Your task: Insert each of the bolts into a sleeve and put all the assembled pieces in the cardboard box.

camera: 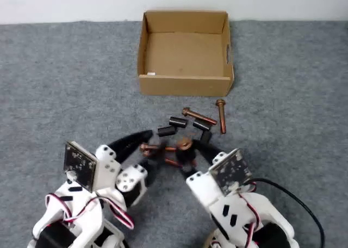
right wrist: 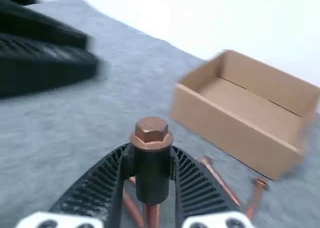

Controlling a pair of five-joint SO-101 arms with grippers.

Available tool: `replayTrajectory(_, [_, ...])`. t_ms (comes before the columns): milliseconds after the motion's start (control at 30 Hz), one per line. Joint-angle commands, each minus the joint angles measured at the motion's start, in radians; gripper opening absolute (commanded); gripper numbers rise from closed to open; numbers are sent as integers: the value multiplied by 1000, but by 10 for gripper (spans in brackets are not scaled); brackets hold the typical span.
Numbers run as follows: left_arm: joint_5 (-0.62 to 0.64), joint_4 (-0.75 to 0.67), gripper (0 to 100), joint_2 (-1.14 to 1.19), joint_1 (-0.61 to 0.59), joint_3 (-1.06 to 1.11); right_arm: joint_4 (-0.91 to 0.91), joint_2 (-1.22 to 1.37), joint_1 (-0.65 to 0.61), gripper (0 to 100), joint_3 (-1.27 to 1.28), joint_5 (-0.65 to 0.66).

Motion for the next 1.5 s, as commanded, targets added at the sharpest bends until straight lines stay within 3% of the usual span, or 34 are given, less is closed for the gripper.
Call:
replayTrajectory(0, [-51,5,15,12,-121,-42,-16,-7,128,8,-44,3])
replayTrajectory(200, [-124,64,4,14,-388,4,79,-5,275,8,-44,-3])
replayTrajectory(400, [-169,140,4,12,-551,101,142,-2,298,8,-51,-192])
replayTrajectory(600, [-170,137,4,12,-559,222,142,189,297,8,-184,-327])
replayTrajectory(900, [-172,-21,6,12,-563,466,125,716,300,8,-577,-339])
replayTrajectory(1133, [-172,-170,6,12,-566,631,-53,934,315,8,-701,-330])
replayTrajectory(1467, [-172,-181,6,18,-566,665,-496,1285,358,8,-756,-221])
